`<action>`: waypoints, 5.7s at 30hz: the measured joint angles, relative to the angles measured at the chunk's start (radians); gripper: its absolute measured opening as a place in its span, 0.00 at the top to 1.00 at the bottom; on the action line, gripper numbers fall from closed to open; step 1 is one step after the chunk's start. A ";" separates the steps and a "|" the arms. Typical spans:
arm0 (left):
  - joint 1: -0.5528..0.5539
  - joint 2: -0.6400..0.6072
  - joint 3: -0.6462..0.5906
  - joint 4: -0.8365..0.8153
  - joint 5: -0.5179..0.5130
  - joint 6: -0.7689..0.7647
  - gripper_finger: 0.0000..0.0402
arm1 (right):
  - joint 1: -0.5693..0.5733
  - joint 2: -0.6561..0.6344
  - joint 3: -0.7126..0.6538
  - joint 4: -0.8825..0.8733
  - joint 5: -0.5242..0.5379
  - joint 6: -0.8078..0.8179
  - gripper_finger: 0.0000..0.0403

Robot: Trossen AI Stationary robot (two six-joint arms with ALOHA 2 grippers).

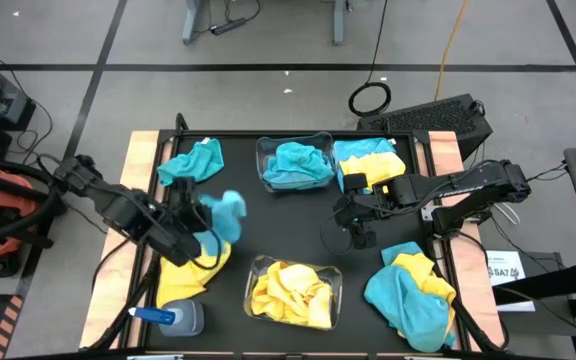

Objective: Sort microfiber towel by color & place in baskets
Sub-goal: Put the blue microfiber towel into the top transparent bin, then put the yellow microfiber towel into the bottom transparent bin

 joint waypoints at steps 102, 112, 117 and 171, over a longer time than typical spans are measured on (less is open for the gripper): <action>0.844 0.592 0.354 0.407 0.619 0.718 0.43 | 0.274 -0.125 -0.354 0.299 0.065 0.290 0.30; 0.759 0.338 0.355 0.265 0.613 0.594 0.43 | 0.273 -0.125 -0.354 0.311 0.106 0.257 0.30; 0.697 0.262 0.355 0.205 0.614 0.499 0.43 | 0.261 -0.125 -0.354 0.310 0.199 0.237 0.30; 0.085 0.229 -0.331 1.093 0.523 0.421 0.43 | -0.866 -0.122 -0.658 0.549 -0.151 -0.214 0.30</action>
